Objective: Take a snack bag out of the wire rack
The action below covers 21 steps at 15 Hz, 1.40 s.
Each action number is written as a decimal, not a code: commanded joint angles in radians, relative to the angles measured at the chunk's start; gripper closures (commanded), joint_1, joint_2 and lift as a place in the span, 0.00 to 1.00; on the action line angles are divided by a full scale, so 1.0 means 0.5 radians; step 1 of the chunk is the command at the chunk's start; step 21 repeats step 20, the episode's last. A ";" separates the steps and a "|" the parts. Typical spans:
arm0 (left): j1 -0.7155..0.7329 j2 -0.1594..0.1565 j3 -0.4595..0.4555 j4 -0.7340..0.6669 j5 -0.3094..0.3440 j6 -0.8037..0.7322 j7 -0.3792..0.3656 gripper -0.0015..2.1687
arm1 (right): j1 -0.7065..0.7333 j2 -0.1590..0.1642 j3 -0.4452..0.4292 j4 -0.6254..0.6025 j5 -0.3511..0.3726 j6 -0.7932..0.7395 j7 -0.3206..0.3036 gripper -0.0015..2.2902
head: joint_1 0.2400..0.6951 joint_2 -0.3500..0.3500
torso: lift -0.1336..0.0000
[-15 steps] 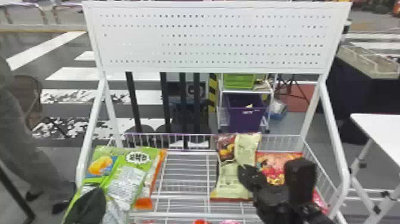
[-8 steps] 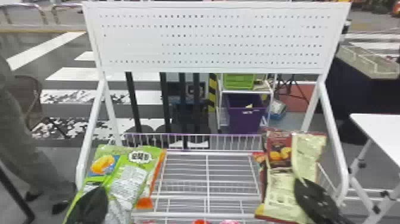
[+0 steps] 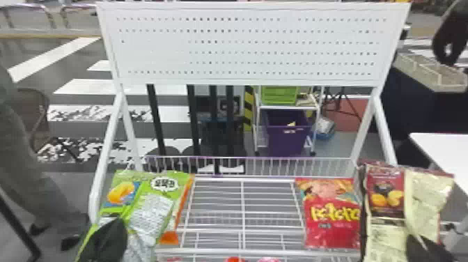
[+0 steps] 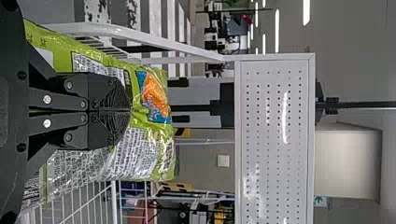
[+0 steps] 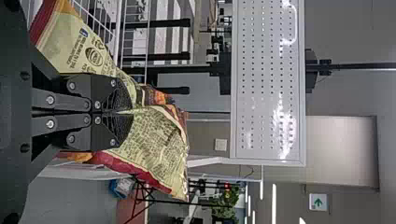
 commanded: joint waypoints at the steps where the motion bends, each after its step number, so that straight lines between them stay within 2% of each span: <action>1: 0.003 -0.003 -0.003 -0.003 0.000 0.000 -0.002 0.81 | 0.027 0.013 -0.013 -0.024 -0.001 -0.041 0.024 0.98 | 0.57 0.50 | 1.00; 21: 0.000 -0.009 0.006 -0.006 -0.003 0.000 -0.002 0.81 | 0.033 0.032 -0.004 -0.008 0.005 -0.053 0.051 0.98 | 0.57 0.50 | 1.00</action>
